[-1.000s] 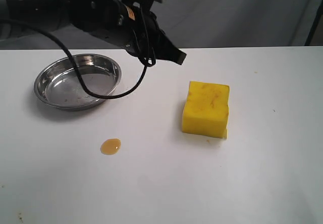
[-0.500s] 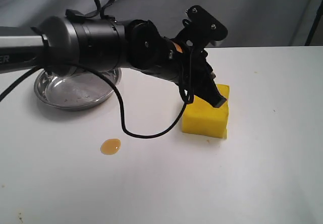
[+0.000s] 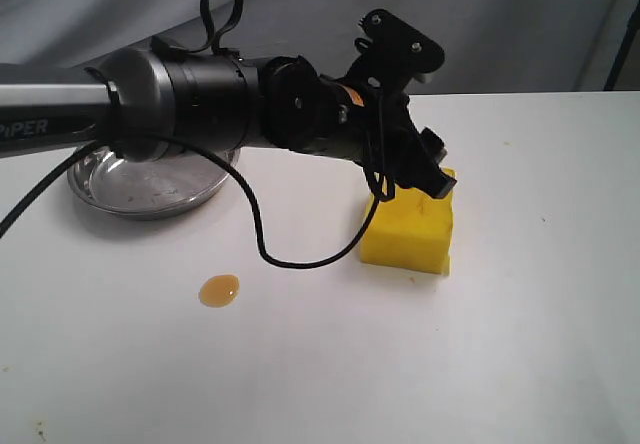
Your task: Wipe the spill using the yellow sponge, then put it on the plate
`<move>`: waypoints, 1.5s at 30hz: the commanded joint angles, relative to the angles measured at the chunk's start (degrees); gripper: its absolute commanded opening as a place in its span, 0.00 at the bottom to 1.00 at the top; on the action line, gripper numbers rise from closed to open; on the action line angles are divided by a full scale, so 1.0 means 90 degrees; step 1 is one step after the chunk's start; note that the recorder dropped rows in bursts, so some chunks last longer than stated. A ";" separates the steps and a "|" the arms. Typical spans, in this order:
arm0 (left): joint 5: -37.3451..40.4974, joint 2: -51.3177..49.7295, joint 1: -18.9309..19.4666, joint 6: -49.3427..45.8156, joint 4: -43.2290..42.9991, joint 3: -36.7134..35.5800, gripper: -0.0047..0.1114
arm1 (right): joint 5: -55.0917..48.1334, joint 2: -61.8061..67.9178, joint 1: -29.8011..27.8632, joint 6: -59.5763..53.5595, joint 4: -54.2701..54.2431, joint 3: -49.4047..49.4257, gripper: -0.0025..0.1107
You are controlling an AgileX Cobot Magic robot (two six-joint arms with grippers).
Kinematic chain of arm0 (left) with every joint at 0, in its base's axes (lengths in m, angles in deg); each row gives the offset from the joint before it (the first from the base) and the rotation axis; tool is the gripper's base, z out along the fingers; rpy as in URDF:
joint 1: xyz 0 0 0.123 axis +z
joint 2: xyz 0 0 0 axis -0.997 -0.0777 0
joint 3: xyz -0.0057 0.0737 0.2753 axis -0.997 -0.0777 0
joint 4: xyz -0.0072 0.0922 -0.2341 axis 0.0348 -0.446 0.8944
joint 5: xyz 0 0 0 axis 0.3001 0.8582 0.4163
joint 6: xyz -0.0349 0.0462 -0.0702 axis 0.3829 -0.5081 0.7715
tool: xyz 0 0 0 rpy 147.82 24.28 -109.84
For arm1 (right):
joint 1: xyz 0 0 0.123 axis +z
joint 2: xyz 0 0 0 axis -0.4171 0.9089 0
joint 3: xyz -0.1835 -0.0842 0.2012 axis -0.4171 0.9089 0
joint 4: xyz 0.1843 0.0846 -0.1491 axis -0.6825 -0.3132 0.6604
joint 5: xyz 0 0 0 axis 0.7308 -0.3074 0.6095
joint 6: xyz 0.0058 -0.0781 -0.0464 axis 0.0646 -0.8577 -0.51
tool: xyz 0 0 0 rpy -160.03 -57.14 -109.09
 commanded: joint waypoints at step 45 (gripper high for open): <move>-0.1469 -0.1945 -0.0148 0.1353 0.0906 0.0867 0.94 | 0.0014 -0.0029 0.0005 -0.0061 -0.0028 0.0024 0.02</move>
